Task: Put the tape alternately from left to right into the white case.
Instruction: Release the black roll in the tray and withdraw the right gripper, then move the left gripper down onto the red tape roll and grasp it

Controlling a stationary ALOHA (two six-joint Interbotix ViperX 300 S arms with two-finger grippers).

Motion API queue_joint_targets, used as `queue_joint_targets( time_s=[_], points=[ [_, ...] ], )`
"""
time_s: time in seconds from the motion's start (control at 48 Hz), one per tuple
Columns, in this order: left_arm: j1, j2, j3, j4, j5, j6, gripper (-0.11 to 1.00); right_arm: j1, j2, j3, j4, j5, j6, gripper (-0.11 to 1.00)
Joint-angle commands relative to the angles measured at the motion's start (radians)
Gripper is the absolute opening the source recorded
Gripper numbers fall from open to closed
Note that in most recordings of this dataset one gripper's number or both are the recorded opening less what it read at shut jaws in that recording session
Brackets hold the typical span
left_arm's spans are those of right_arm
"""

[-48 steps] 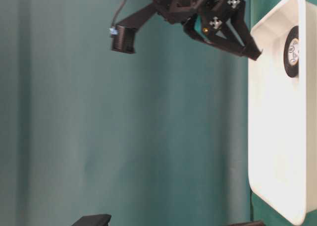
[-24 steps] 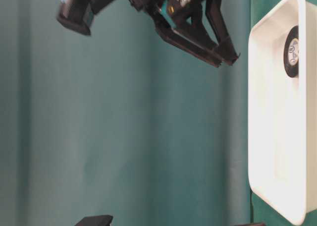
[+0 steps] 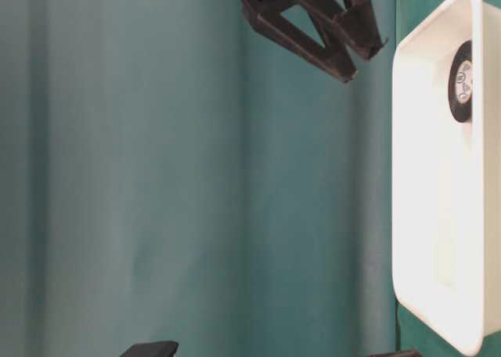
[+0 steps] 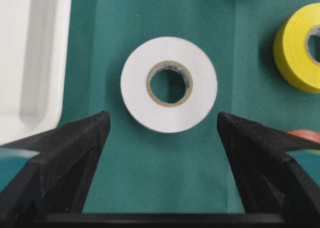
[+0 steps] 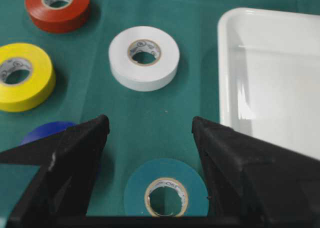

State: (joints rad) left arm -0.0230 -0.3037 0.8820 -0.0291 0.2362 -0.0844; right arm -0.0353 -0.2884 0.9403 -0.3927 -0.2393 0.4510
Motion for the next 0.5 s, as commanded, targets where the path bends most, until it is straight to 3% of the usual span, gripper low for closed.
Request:
queue_joint_targets(
  time_s=[0.0, 0.333, 0.479],
  points=[
    [-0.002, -0.006, -0.011, 0.002, -0.008, 0.0, 0.61, 0.003, -0.014, -0.006, -0.002, -0.014, -0.002, 0.75],
    [-0.048, -0.006, -0.015, 0.0, -0.009, -0.008, 0.61, 0.003, -0.014, -0.011, -0.002, -0.009, -0.003, 0.74],
    [-0.086, -0.006, -0.017, -0.002, -0.008, -0.043, 0.61, 0.003, -0.005, -0.011, -0.002, -0.009, -0.003, 0.74]
  ],
)
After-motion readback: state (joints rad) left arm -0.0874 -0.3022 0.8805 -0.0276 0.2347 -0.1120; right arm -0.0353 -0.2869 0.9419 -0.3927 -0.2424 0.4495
